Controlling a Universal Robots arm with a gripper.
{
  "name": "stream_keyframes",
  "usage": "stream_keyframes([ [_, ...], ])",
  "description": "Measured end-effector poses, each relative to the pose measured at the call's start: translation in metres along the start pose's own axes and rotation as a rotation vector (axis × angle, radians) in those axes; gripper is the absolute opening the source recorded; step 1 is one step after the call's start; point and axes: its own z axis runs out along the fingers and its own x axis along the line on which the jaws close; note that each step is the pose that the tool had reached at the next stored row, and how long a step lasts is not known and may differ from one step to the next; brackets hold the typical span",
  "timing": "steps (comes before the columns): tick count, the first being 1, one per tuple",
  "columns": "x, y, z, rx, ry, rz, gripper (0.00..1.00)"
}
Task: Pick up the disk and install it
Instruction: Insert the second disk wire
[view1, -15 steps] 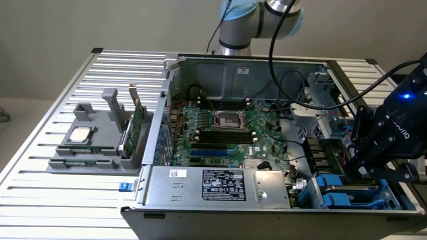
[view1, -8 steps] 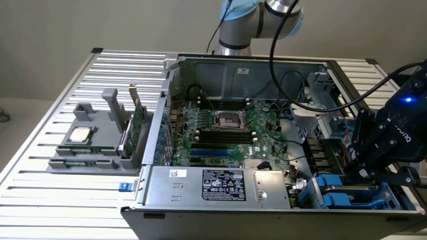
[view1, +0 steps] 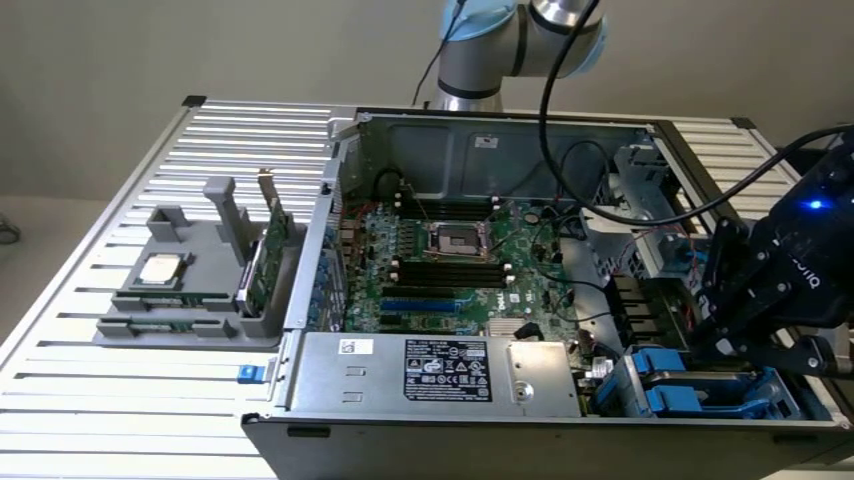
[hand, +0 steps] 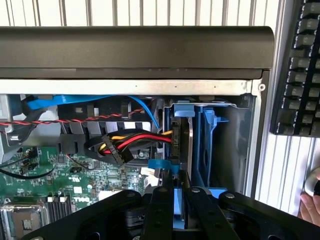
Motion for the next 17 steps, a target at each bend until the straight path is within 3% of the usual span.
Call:
stream_keyframes([
  [6, -0.002, 0.0002, 0.0017, 0.0001, 0.0165, -0.004, 0.16],
  [7, -0.006, 0.0004, 0.0024, 0.0003, 0.0308, -0.006, 0.16],
  [9, -0.016, 0.0013, 0.0059, 0.0005, 0.0729, -0.011, 0.16],
  [10, -0.02, 0.0019, 0.0085, 0.0007, 0.0903, -0.013, 0.16],
  [11, -0.022, 0.0027, 0.0091, 0.0008, 0.1008, -0.015, 0.16],
  [14, -0.024, 0.0027, 0.0087, 0.0009, 0.1057, -0.015, 0.31],
  [17, -0.024, 0.0026, 0.0085, 0.0009, 0.109, -0.016, 0.31],
])
